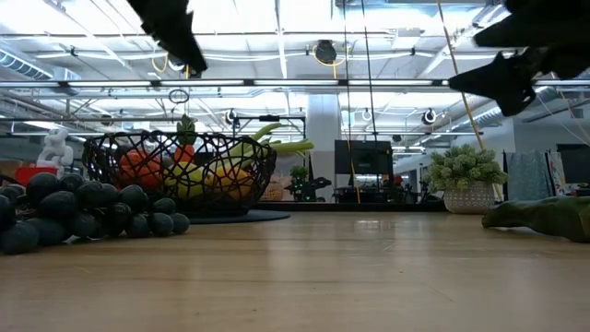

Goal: Build produce basket
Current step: Put the green chili pepper into the black basket

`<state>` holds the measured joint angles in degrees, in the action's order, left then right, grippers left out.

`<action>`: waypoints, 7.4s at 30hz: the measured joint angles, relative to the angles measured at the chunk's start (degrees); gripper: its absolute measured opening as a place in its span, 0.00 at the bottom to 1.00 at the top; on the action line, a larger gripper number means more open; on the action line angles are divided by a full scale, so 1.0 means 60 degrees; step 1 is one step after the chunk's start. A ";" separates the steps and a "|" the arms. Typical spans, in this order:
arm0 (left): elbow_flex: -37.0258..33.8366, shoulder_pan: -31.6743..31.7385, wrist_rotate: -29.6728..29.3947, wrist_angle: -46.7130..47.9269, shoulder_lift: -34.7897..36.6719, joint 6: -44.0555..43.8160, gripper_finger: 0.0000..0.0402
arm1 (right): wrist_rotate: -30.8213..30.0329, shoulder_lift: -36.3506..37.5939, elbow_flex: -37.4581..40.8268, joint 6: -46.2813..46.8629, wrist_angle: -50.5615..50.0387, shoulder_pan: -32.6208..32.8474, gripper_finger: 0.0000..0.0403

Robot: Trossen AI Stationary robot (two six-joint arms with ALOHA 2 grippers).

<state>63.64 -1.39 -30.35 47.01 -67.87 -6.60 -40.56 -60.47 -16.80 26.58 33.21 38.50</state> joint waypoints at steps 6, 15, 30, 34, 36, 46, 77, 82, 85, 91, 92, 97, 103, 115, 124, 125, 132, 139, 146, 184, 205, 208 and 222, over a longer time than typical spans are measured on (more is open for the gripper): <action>-0.0036 -0.0805 -0.0271 -0.1073 -0.0001 0.0200 0.57 | -0.0060 -0.0249 -0.0004 0.0833 -0.0099 0.0667 0.70; -0.0040 -0.1187 -0.0272 -0.1230 -0.0042 0.0914 0.50 | -0.0226 -0.1224 -0.0004 0.2714 -0.0913 0.1353 0.63; -0.0040 -0.1170 -0.0205 -0.1375 -0.0042 0.0412 0.47 | 0.0034 -0.1511 -0.0015 0.4959 -0.3366 0.1916 0.60; -0.0044 -0.1168 -0.0203 -0.1378 -0.0042 0.0294 0.48 | 0.0030 -0.1511 -0.0015 0.6030 -0.3945 0.1910 0.60; -0.0044 -0.1168 -0.0203 -0.1378 -0.0042 0.0297 0.48 | 0.0021 -0.1511 -0.0015 0.6331 -0.4231 0.1864 0.60; -0.0045 -0.1168 -0.0203 -0.1808 -0.0042 0.0303 0.48 | 0.1583 -0.1511 -0.0015 0.9021 -0.4505 0.1370 0.60; -0.0047 -0.1168 -0.0200 -0.1957 -0.0042 0.0396 0.48 | 0.1575 -0.2226 -0.0029 0.8744 -0.4537 0.0200 0.33; -0.0047 -0.1168 -0.0200 -0.1958 -0.0042 0.0396 0.48 | 0.1537 -0.1989 -0.0005 0.8180 -0.4547 0.0185 0.26; -0.0047 -0.1168 -0.0200 -0.1958 -0.0042 0.0396 0.48 | 0.1421 -0.1712 -0.0004 0.7466 -0.4214 0.0088 0.27; -0.0047 -0.1168 -0.0192 -0.2152 -0.0042 0.0392 0.48 | 0.0930 -0.1089 -0.0007 0.4624 -0.2869 -0.0395 0.30; -0.0047 -0.1168 -0.0192 -0.2189 -0.0042 0.0392 0.48 | 0.0851 -0.0986 -0.0007 0.4021 -0.2615 -0.0487 0.30; -0.0047 -0.1168 -0.0181 -0.2217 -0.0042 0.0389 0.48 | 0.0736 -0.0570 -0.0011 0.0371 -0.1235 -0.0965 0.29; -0.0047 -0.1221 -0.0159 -0.2350 -0.0042 0.0220 0.48 | 0.0741 -0.0440 -0.0011 -0.3456 -0.0506 -0.1421 0.29; -0.0047 -0.1482 -0.0135 -0.2435 -0.0042 0.0244 0.48 | 0.0769 -0.0440 -0.0011 -0.9106 -0.0503 -0.1603 0.29; -0.0047 -0.1496 0.0313 -0.3095 -0.0042 0.0487 0.48 | 0.0754 -0.0440 -0.0015 -1.1057 -0.0505 -0.1683 0.29; -0.0047 -0.1496 0.0314 -0.3105 -0.0042 0.0518 0.48 | 0.0750 -0.0440 -0.0015 -1.1044 -0.0502 -0.1737 0.29; -0.0047 -0.1496 0.0310 -0.3105 -0.0042 0.0562 0.48 | 0.0740 -0.0440 -0.0025 -0.9873 -0.0496 -0.2063 0.29; -0.0047 -0.1507 0.0324 -0.3399 -0.0051 0.0627 0.48 | 0.0767 -0.0440 -0.0029 -0.6603 0.0123 -0.2113 0.29; -0.0044 -0.1869 0.0331 -0.4365 -0.0334 0.1427 0.48 | 0.0772 -0.0440 -0.0029 -0.3626 0.0758 -0.2113 0.29; 0.0391 -0.0269 0.4820 -1.1219 -0.6308 0.3637 0.52 | 0.0758 -0.0444 -0.0029 -0.2589 -0.0540 -0.2380 0.29; 0.0532 -0.0072 0.5095 -1.1561 -0.6624 0.3568 0.17 | 0.0741 -0.0440 -0.0022 -0.2543 -0.0760 -0.2426 0.29; 0.0532 -0.0076 0.5104 -1.1364 -0.6495 0.3518 0.15 | 0.0768 -0.0440 -0.0022 -0.2563 -0.0554 -0.2422 0.33; 0.0525 -0.0072 0.3494 -0.6580 -0.3458 0.3590 0.15 | 0.0780 0.0120 -0.0022 -0.3066 0.0343 -0.2256 0.60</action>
<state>66.78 -1.83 -9.39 7.53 -88.61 14.94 -35.88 -59.75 -16.93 8.19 35.27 24.97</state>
